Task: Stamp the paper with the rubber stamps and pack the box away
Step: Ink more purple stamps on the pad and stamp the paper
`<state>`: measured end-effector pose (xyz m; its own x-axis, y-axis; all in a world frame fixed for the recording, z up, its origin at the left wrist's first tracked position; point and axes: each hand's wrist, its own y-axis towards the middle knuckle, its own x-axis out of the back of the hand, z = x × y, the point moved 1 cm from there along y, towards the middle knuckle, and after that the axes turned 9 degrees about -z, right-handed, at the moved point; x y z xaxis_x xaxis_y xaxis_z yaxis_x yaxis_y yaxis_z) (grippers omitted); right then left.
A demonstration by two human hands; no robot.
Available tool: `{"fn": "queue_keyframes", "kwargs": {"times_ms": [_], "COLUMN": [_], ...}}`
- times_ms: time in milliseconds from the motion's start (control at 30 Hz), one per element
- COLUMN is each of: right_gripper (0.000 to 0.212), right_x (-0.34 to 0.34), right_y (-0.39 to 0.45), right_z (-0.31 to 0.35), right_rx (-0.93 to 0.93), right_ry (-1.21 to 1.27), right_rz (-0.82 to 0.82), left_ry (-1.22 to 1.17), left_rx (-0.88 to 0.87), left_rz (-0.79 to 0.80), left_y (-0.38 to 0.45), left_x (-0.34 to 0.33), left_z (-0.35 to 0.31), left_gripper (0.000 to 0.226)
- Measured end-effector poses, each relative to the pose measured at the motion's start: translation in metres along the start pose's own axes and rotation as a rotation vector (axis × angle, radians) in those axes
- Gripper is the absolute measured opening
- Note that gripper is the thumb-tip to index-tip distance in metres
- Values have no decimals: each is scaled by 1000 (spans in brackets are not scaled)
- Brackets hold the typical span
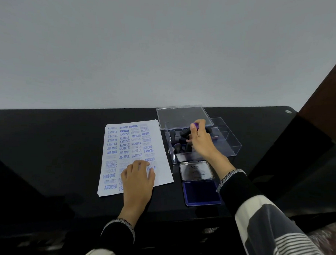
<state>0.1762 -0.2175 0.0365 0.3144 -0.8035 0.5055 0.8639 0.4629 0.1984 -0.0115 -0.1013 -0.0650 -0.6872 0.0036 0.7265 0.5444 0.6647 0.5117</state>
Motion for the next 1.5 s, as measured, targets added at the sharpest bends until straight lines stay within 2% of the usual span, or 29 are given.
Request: {"fn": "queue_keyframes", "kwargs": {"times_ms": [200, 433, 633, 767, 867, 1033, 1300, 1433, 1500], "right_gripper": [23, 22, 22, 23, 38, 33, 37, 36, 32], "right_x": [15, 13, 8, 10, 8, 4, -2, -2, -2], "right_y": [2, -6, -10, -8, -4, 2, 4, 4, 7], "right_z": [-8, -10, 0, 11, 22, 25, 26, 23, 25], "right_rx": [45, 9, 11, -44, -67, -120, -176, -181, -165], "right_ry": [-190, -432, -596, -768, -908, -865, -832, -809, -767], "right_rz": [-129, -74, -113, -27, 59, 139, 151, 116, 39], "left_ry": [7, 3, -3, -2, -2, -9, -7, -9, -9], "left_rx": [4, 11, 17, 17, 14, 16, 18, 24, 24], "left_rz": [7, 20, 24, 30, 20, 17, 15, 21, 21], "left_y": [0, 1, 1, 1, 0, 0, 0, 0, 0], "left_x": [0, 0, 0, 0, 1, 2, 1, 1, 1], "left_z": [-1, -1, 0, -1, -1, -2, -1, -1, -1], "left_gripper": [20, 21, 21, 21, 20, 20, 20, 21, 22]}}
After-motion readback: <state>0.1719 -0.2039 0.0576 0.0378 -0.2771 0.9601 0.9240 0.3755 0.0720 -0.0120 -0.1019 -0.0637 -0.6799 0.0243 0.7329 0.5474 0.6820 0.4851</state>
